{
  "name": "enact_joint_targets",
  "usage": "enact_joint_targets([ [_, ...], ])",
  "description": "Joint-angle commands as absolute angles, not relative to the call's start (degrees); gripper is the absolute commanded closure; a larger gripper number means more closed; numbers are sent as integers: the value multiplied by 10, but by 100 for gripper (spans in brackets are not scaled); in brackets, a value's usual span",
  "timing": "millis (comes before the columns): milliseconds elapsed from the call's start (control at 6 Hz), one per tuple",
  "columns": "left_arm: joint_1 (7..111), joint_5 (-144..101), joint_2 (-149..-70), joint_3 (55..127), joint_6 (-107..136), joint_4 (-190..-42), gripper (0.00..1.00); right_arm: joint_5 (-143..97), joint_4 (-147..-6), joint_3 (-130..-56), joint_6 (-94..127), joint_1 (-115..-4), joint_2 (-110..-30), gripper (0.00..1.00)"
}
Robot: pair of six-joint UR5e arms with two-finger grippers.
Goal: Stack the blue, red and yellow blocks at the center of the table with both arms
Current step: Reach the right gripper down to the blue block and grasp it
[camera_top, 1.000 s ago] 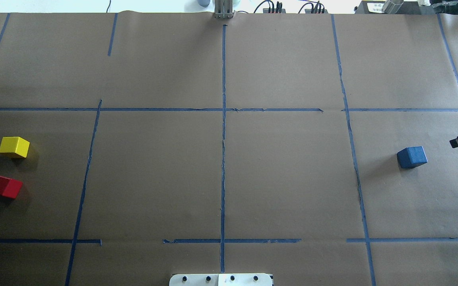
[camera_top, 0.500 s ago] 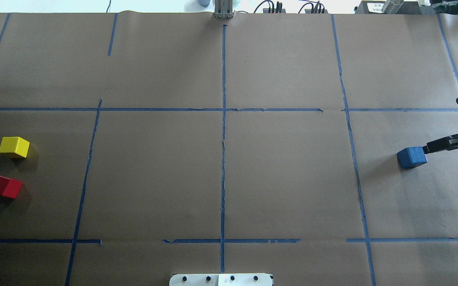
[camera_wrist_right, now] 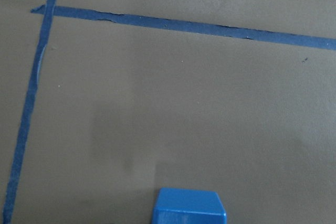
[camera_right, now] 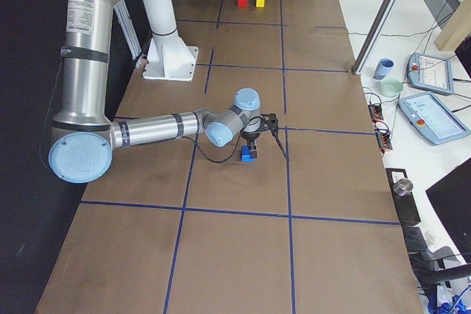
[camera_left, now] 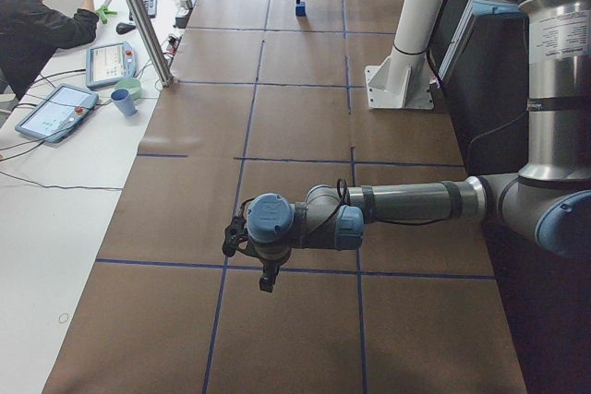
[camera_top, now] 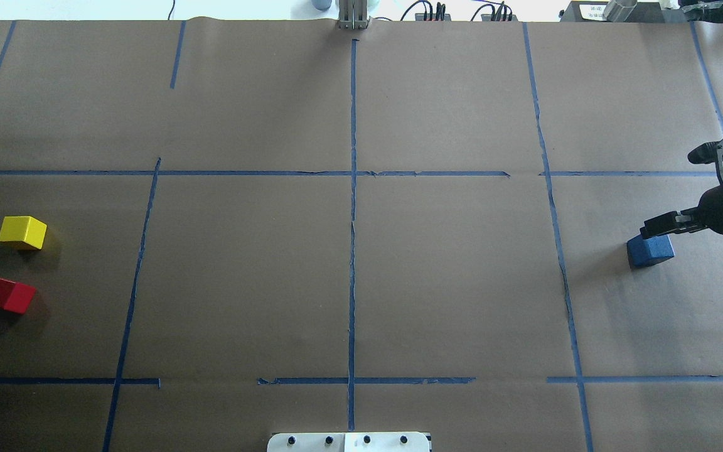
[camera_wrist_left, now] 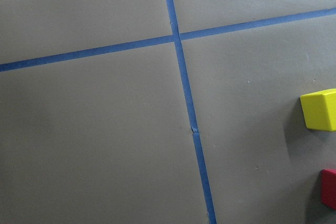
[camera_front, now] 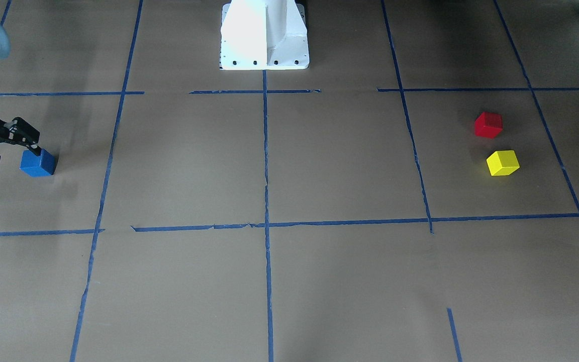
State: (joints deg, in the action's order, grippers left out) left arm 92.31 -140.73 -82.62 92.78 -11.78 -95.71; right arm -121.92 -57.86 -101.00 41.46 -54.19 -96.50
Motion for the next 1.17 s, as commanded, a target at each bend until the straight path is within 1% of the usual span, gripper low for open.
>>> enact_joint_targets([
  [0, 922, -1407, -826, 927, -118, -957, 0, -1203, -574, -983, 416, -525, -962, 0],
  [333, 922, -1407, -826, 926, -118, -957, 0, -1189, -572, -968, 416, -502, -951, 0],
  [500, 923, -1407, -826, 925, -118, -957, 0, -1190, -572, -968, 416, -498, -951, 10],
  [667, 922, -1407, -826, 925, -118, -957, 0, -1192, -573, -968, 416, -498, -951, 80],
  [833, 921, -1408, -826, 925, -118, -957, 0, -1193, -572, -969, 416, -498, -951, 98],
  [1000, 921, -1407, -826, 926, -118, -957, 0, -1195, -572, -975, 416, -499, -951, 100],
])
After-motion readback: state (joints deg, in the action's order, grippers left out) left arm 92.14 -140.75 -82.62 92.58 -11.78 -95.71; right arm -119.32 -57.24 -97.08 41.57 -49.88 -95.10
